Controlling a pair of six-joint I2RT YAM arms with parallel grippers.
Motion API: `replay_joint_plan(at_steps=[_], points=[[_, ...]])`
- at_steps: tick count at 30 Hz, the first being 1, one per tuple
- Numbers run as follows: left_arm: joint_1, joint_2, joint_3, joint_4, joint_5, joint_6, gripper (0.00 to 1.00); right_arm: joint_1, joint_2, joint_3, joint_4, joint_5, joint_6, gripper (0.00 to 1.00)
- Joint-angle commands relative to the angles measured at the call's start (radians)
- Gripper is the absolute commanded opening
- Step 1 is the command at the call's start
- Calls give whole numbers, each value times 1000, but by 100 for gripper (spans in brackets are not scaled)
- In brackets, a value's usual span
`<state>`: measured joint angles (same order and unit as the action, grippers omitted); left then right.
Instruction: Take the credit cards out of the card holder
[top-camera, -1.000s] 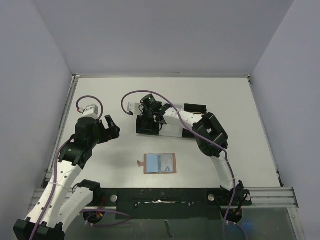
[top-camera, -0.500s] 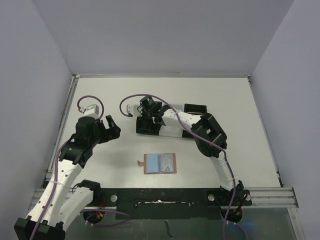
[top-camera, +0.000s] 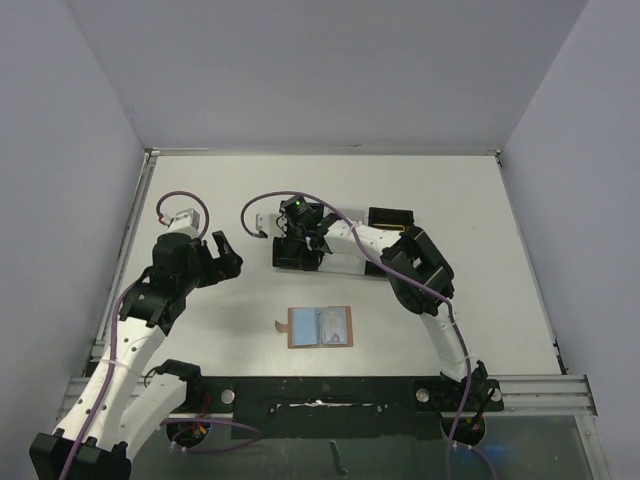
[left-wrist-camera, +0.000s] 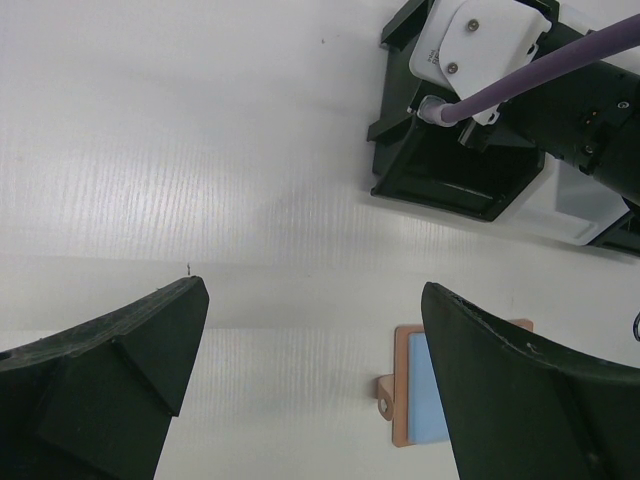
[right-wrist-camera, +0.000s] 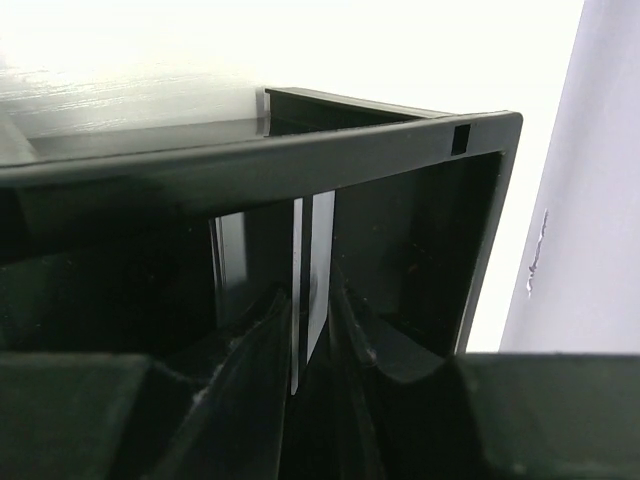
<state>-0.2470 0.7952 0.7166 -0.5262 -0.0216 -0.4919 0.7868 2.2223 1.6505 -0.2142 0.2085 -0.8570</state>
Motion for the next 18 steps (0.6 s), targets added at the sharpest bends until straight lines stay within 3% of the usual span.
replay_joint_plan(at_steps=[1, 7, 11, 18], points=[[5, -2, 8, 60, 17, 16, 89, -1, -22, 1, 15, -11, 11, 25], [5, 4, 8, 61, 20, 15, 89, -6, -34, 15, -8, -45, 47, 35], [5, 7, 9, 61, 22, 16, 89, -12, -49, 17, -17, -76, 82, 48], [6, 7, 8, 63, 28, 16, 89, -19, -81, 8, -14, -112, 148, 58]])
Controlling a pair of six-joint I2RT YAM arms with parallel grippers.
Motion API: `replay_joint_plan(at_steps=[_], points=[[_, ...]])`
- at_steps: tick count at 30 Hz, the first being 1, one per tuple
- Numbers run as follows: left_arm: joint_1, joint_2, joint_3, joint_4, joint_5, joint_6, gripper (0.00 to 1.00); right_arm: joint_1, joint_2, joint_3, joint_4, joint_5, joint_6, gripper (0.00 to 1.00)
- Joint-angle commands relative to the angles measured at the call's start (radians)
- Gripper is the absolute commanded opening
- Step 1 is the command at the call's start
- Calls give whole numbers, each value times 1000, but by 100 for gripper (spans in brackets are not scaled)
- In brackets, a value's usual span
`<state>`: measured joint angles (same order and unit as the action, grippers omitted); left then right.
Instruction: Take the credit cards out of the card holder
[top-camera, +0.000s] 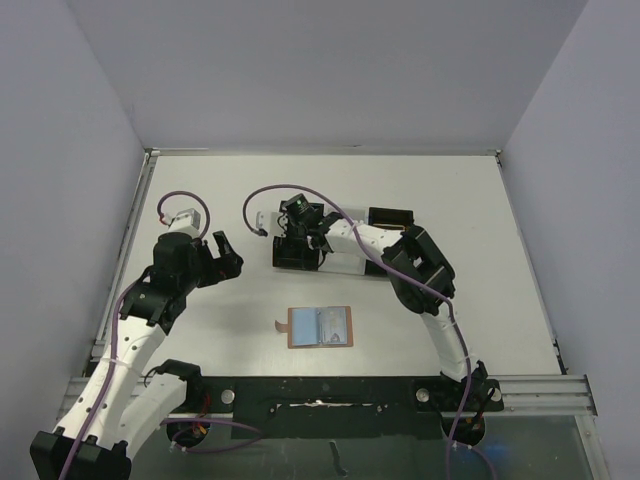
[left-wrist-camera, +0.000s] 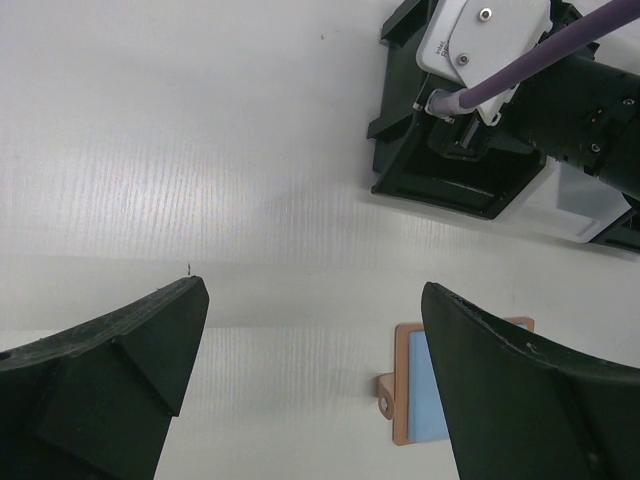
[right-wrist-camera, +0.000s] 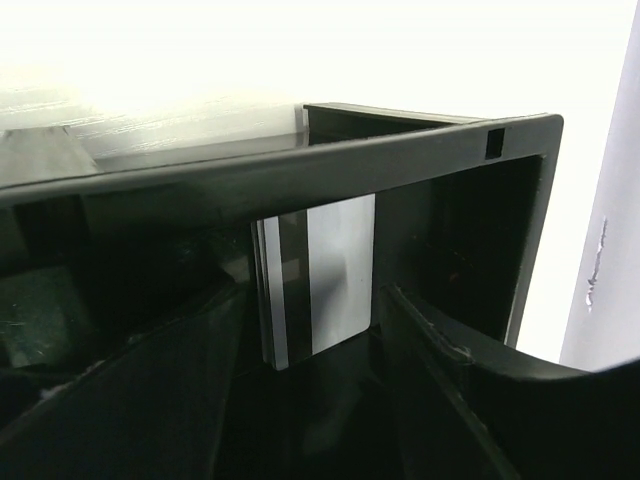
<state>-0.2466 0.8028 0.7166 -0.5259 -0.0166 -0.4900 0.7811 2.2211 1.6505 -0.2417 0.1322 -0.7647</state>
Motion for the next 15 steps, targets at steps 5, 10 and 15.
replay_joint_plan(at_steps=[5, 10, 15], points=[[6, 4, 8, 63, 27, 16, 89, -19, -102, 0, 43, -40, 108, 61], [6, 1, 8, 63, 26, 16, 89, -20, -164, -24, 99, -88, 226, 63], [6, -8, 7, 64, 24, 18, 89, -19, -274, -118, 231, -97, 344, 66]])
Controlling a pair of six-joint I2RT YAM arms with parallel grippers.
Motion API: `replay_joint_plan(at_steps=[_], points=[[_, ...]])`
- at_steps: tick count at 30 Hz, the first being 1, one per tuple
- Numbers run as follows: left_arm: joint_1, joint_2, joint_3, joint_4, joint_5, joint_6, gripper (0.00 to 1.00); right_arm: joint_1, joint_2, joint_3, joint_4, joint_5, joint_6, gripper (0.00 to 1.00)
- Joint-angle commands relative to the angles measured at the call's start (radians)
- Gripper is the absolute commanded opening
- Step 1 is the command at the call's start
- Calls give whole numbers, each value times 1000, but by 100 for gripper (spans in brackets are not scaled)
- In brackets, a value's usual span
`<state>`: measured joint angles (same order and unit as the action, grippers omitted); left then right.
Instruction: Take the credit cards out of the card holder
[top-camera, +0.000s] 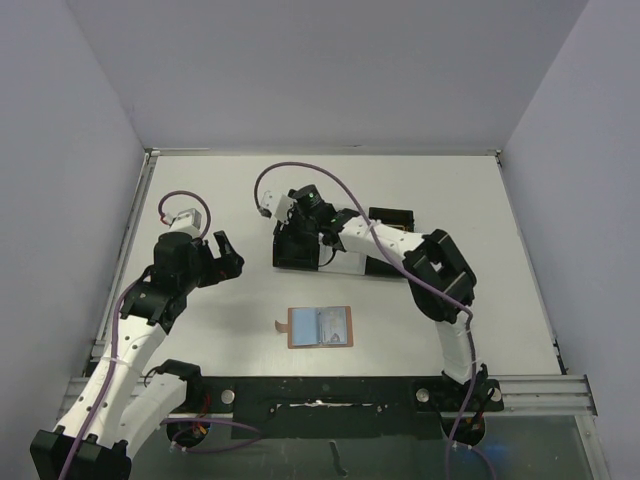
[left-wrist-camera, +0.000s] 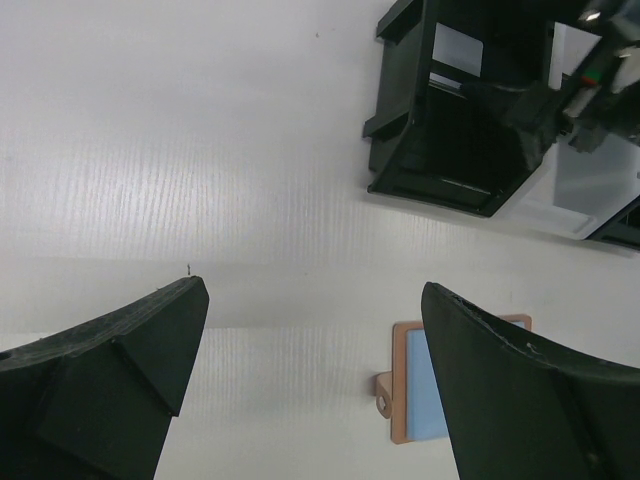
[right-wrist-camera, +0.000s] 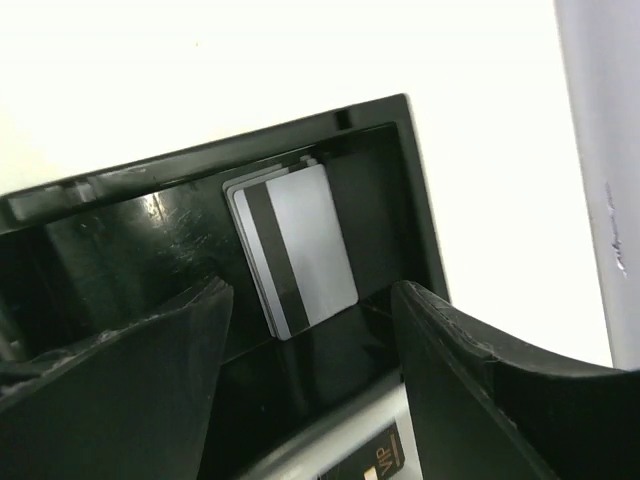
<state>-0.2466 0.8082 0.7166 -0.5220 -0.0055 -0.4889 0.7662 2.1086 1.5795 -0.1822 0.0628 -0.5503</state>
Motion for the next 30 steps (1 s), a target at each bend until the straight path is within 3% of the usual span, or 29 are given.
replay_joint_plan(at_steps=[1, 7, 10, 12, 15, 20, 24, 26, 30], points=[[6, -15, 7, 62, 14, 18, 89, -3, -190, -81, 194, -20, 149, 66], [7, -16, 4, 77, 39, 29, 89, -2, -420, -321, 384, 112, 341, 71], [9, -11, 3, 85, 59, 37, 89, -4, -521, -410, 367, 230, 531, 91], [10, -5, 0, 95, 80, 40, 89, -14, -574, -452, 298, 240, 640, 99], [13, 6, 0, 105, 100, 45, 89, -25, -665, -574, 300, 265, 758, 98], [17, 17, -3, 121, 113, 46, 89, -39, -854, -830, 451, 275, 940, 98], [21, 27, -9, 141, 148, 46, 89, -54, -968, -963, 498, 137, 1023, 98], [22, 30, -16, 172, 205, 51, 84, -54, -1011, -1018, 519, 50, 1074, 99], [19, 61, -53, 278, 452, 41, 78, -49, -1047, -1132, 550, -40, 1281, 91]])
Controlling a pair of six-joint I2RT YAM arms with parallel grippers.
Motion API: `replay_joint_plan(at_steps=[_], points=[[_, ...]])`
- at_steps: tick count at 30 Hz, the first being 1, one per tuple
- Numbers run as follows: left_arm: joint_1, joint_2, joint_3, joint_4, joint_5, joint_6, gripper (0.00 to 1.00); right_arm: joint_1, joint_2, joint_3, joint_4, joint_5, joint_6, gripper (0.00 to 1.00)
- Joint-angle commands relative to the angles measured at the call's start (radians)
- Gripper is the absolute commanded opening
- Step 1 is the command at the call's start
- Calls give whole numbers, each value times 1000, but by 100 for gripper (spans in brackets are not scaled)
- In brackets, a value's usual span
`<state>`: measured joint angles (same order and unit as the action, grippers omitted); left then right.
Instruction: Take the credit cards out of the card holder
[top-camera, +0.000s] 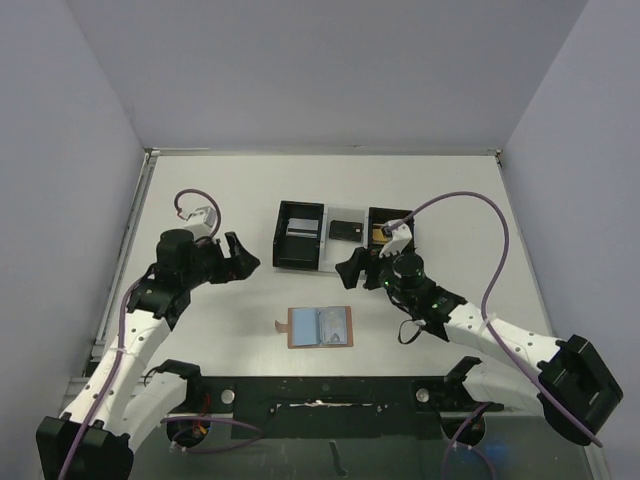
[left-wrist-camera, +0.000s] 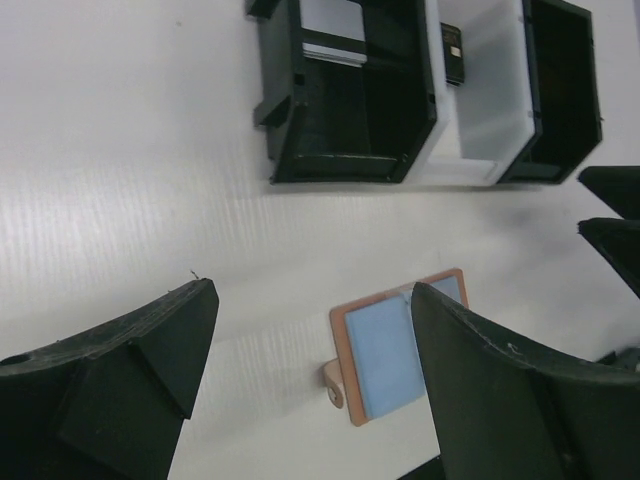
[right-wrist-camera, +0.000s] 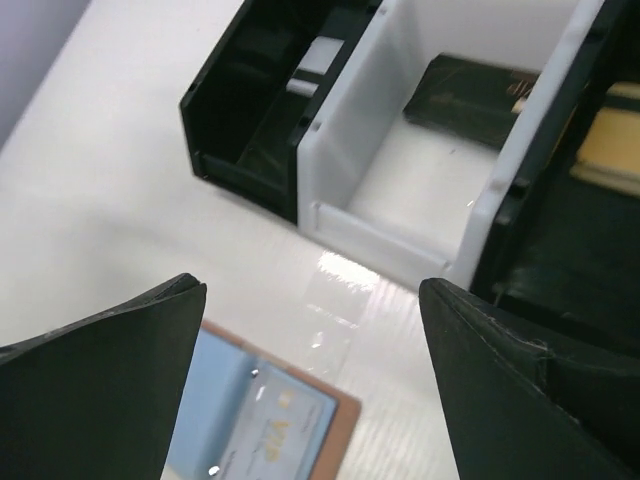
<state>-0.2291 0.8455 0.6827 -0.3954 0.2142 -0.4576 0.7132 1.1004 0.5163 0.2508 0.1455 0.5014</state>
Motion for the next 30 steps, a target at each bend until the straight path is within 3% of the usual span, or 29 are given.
replay_joint_plan(at_steps=[1, 5, 10, 19, 24, 28, 30], points=[[-1, 39, -18, 154, 274, 8, 77, 6, -45, -90, 109, -126, 269, 90], [-43, 56, -21, 168, 327, -20, 74, 25, -72, -191, 116, -127, 439, 88], [-204, 71, -92, 310, 275, -145, 69, 61, -96, -264, 149, -149, 522, 84], [-538, 306, -119, 475, -11, -330, 55, 117, -72, -302, 146, -157, 596, 56], [-577, 362, -154, 577, -51, -408, 53, 128, -13, -282, 148, -163, 609, 49], [-578, 389, -148, 568, -68, -421, 52, 135, 32, -260, 153, -180, 608, 48], [-578, 397, -147, 544, -86, -437, 46, 138, 49, -254, 158, -184, 605, 47]])
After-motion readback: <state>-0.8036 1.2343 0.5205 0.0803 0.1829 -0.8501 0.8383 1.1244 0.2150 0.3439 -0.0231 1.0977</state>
